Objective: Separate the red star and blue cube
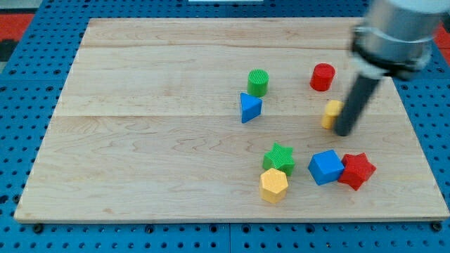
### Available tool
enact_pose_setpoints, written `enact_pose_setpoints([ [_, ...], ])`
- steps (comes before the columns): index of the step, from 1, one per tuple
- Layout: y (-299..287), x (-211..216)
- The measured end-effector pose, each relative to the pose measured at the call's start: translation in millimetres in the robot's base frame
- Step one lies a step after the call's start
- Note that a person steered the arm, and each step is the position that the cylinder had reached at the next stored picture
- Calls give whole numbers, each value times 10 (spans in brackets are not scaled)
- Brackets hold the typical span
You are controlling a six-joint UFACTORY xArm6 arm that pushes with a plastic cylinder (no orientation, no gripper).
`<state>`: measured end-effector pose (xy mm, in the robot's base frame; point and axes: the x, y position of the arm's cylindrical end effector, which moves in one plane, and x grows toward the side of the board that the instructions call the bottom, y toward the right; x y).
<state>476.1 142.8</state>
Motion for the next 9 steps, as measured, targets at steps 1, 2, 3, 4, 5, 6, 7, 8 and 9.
enact_pose_setpoints([
  [1, 41, 24],
  [2, 1060, 169],
  [3, 1031, 1028],
  [4, 309, 1355],
  [5, 198, 740],
  [6, 271, 554],
  [7, 120, 970],
  [8, 644, 935],
  [9, 683, 374],
])
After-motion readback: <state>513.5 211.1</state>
